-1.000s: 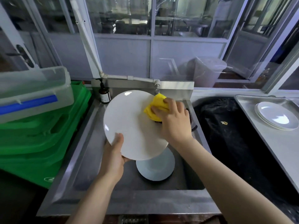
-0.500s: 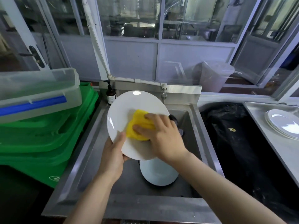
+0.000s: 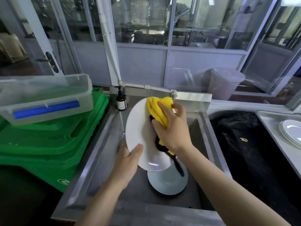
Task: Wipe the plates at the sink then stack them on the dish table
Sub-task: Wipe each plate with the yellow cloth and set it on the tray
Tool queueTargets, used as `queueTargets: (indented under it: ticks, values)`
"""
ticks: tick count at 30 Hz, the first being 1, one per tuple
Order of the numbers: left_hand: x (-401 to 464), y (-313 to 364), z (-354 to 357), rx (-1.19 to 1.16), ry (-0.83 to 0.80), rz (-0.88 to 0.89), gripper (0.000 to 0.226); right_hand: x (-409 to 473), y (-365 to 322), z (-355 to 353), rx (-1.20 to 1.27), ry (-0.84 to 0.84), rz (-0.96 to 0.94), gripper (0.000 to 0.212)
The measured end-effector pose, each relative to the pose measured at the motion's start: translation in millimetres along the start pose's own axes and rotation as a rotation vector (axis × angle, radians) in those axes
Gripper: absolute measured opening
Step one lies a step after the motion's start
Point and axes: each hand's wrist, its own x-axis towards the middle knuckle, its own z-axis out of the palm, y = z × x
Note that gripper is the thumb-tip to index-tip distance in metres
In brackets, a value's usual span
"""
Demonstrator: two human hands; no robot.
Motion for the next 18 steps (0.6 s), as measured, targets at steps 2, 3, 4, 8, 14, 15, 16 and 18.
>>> queueTargets:
  ticks: [2,3,4,8,14,15,16,18]
  values:
    - [1.3,2.4,1.7,0.021,-0.056,0.012,0.027,-6.8,-15.1,4.2,0.052,-0.062,-0.096,0.056]
    - [1.8,4.1,2.2,0.023,-0.071,0.014,0.028,-11.1,-20.7,6.5,0.065,-0.106,-0.159,0.056]
    - [2.5,5.1,1.8,0.024,-0.075,0.019,0.031,-15.5,-25.1,9.5,0.069,-0.153,-0.222,0.056]
    - [6.4,0.8,-7.8,-0.056,-0.062,0.032,0.034,-28.9,-31.3,17.7,0.058,-0.302,-0.359,0.055]
    - [4.6,-5.6,-25.7,-0.234,-0.257,0.003,0.05,-31.4,-37.7,11.2,-0.046,-0.438,-0.381,0.052]
    - [3.3,-6.4,-27.6,-0.272,-0.262,0.005,0.047,-31.6,-39.2,9.7,-0.068,-0.439,-0.408,0.048]
    - [1.5,-6.8,-29.6,-0.326,-0.26,0.007,0.045,-32.3,-40.4,9.3,-0.097,-0.453,-0.441,0.045]
    - [-0.8,-7.8,-35.2,-0.45,-0.262,-0.005,0.05,-35.1,-42.3,10.6,-0.152,-0.487,-0.49,0.041]
